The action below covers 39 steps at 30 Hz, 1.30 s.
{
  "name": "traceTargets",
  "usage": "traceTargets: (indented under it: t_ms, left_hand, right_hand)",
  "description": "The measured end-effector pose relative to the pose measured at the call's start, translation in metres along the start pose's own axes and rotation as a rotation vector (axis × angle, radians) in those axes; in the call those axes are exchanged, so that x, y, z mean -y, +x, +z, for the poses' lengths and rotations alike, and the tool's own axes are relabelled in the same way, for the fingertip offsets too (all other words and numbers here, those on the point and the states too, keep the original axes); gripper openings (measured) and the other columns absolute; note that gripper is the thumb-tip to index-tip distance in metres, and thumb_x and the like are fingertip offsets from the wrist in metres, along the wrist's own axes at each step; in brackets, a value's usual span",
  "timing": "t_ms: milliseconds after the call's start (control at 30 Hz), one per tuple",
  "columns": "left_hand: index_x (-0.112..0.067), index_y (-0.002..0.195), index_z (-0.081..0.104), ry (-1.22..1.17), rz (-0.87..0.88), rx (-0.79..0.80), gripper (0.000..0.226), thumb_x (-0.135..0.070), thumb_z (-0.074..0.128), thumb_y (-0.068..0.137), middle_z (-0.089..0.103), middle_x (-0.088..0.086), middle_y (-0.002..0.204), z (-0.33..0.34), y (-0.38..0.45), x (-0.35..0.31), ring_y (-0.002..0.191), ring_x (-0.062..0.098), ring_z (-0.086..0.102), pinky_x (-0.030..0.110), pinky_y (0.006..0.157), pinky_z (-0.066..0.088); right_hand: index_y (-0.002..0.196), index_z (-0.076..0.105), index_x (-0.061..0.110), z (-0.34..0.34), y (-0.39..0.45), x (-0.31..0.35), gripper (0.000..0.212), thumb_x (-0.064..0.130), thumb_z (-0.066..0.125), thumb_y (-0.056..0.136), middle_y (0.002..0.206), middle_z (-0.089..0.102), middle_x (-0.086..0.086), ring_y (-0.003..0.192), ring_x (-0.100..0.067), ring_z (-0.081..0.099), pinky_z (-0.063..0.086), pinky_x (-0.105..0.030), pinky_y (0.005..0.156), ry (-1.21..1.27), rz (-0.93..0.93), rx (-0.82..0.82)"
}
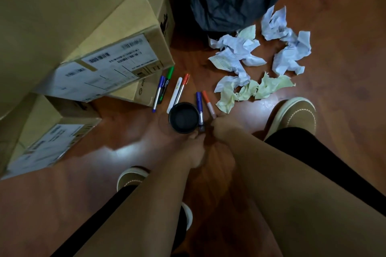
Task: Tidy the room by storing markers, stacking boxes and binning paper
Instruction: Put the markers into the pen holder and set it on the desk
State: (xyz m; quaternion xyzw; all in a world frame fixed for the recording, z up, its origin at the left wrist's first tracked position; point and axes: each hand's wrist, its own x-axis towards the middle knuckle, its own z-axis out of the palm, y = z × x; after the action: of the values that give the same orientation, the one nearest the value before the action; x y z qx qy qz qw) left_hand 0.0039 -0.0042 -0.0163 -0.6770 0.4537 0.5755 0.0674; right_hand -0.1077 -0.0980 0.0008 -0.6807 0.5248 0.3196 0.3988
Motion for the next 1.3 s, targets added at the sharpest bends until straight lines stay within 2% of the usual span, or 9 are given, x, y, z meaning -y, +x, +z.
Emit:
traceTargets:
  t_ms: [167,267,400,667,800,967,1133,1233,1300]
  left_hand:
    - [-0.044,0.155,0.009,-0.082,-0.179,0.202,0.073,-0.028,0.052,0.097,-0.022,0.002,0.164,-0.002,-0.008,-0.014,0.152,0.032,-0.007,0.050,0.119,0.024]
    - [-0.046,0.154,0.012,-0.212,-0.210,0.122,0.075,-0.027,0.054,0.095,-0.017,-0.005,0.165,0.002,-0.005,-0.025,0.152,0.028,-0.007,0.050,0.120,0.021]
    - [-0.046,0.154,0.012,-0.362,-0.280,-0.017,0.076,-0.024,0.054,0.095,-0.005,-0.003,0.165,0.004,0.003,-0.043,0.151,0.027,0.005,0.046,0.117,0.028]
    - [-0.031,0.158,0.000,0.025,-0.283,-0.060,0.070,-0.044,0.039,0.101,-0.016,-0.002,0.164,0.012,0.005,-0.060,0.150,0.029,0.002,0.049,0.120,0.013]
    - [-0.021,0.154,0.030,0.010,-0.211,-0.278,0.056,-0.037,0.043,0.102,0.020,0.008,0.157,0.018,0.008,-0.061,0.139,0.023,0.033,0.036,0.112,0.033]
    - [-0.019,0.105,0.077,-0.312,0.003,-0.543,0.018,-0.022,0.068,0.091,0.071,0.002,0.108,0.028,-0.017,-0.061,0.094,0.013,0.067,0.031,0.090,0.056]
    - [-0.032,0.082,0.075,-0.837,-0.040,-0.529,0.021,-0.011,0.075,0.084,0.076,-0.006,0.086,0.024,-0.057,-0.069,0.084,0.009,0.071,0.029,0.079,0.057]
    - [-0.019,0.085,0.059,-1.044,-0.088,-0.555,0.024,-0.004,0.078,0.080,0.072,0.002,0.084,0.012,-0.077,-0.063,0.079,0.019,0.068,0.046,0.085,0.056]
    - [-0.019,0.095,0.050,-1.106,-0.095,-0.553,0.037,0.000,0.077,0.079,0.069,0.005,0.095,0.000,-0.087,-0.056,0.086,0.020,0.067,0.047,0.090,0.055]
  right_hand:
    - [0.134,0.052,0.015,0.005,-0.023,-0.032,0.037,0.014,0.048,0.097,0.118,0.061,-0.011,0.102,-0.025,0.061,0.051,-0.034,0.087,0.006,0.123,0.026]
    - [0.147,0.032,0.031,0.013,-0.034,-0.054,0.057,0.012,0.049,0.095,0.125,0.057,-0.015,0.110,-0.029,0.059,0.050,-0.039,0.092,0.001,0.108,0.003]
    - [0.125,0.041,0.017,0.023,-0.045,-0.073,0.041,0.014,0.058,0.088,0.114,0.062,-0.013,0.101,-0.031,0.063,0.053,-0.043,0.085,0.264,0.226,-0.161]
    - [0.122,0.046,0.017,0.029,-0.053,-0.083,0.050,0.020,0.073,0.080,0.099,0.058,0.000,0.086,-0.016,0.056,0.044,-0.029,0.071,0.511,0.140,-0.125]
    - [0.125,0.048,0.017,0.030,-0.048,-0.093,0.050,0.010,0.070,0.081,0.098,0.057,0.000,0.084,-0.016,0.054,0.044,-0.028,0.071,0.506,0.111,-0.153]
    - [0.121,0.057,0.018,0.029,-0.052,-0.108,0.043,0.015,0.069,0.079,0.113,0.061,-0.001,0.090,-0.016,0.060,0.050,-0.025,0.071,0.498,0.098,-0.189]
    - [0.101,0.060,0.019,0.013,-0.072,-0.105,0.020,0.018,0.069,0.083,0.090,0.061,0.002,0.087,-0.022,0.064,0.044,-0.025,0.071,0.568,0.087,-0.300]
    - [0.087,0.060,0.017,-0.002,-0.085,-0.080,0.002,0.020,0.060,0.088,0.085,0.069,-0.005,0.080,-0.023,0.067,0.052,-0.031,0.071,0.902,0.115,-0.342]
    - [0.079,0.064,0.013,-0.015,-0.087,-0.057,0.018,0.021,0.054,0.093,0.083,0.073,-0.008,0.079,-0.024,0.070,0.055,-0.032,0.074,1.102,0.131,-0.310]
